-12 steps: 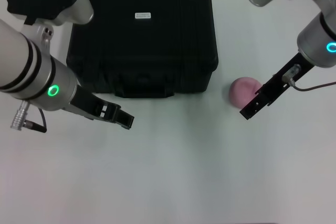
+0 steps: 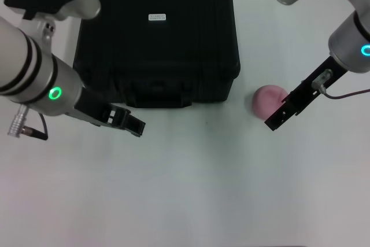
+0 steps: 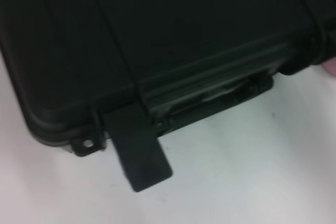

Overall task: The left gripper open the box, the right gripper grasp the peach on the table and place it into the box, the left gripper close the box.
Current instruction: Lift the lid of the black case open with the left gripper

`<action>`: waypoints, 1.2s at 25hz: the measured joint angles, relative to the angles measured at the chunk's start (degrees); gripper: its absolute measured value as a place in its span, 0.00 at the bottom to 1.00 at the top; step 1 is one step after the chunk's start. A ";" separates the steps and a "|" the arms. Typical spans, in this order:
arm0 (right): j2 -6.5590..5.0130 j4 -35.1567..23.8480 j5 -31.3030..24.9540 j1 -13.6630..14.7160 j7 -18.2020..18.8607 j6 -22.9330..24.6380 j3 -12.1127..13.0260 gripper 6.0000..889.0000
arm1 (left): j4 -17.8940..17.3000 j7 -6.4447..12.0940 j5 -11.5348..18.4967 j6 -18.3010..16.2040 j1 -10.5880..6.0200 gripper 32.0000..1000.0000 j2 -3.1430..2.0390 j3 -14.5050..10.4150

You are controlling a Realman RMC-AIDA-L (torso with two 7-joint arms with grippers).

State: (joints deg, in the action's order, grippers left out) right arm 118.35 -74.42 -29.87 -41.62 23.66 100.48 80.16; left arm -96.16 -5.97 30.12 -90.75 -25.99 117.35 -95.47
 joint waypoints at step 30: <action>-0.05 1.04 1.55 -0.62 0.04 -0.33 0.07 0.96 | 10.09 2.61 -5.87 0.78 -10.48 0.86 0.02 12.69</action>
State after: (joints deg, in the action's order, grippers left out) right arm 118.30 -73.39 -28.33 -42.24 23.70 100.14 80.23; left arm -86.07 -3.35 24.25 -89.97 -36.48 117.37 -82.78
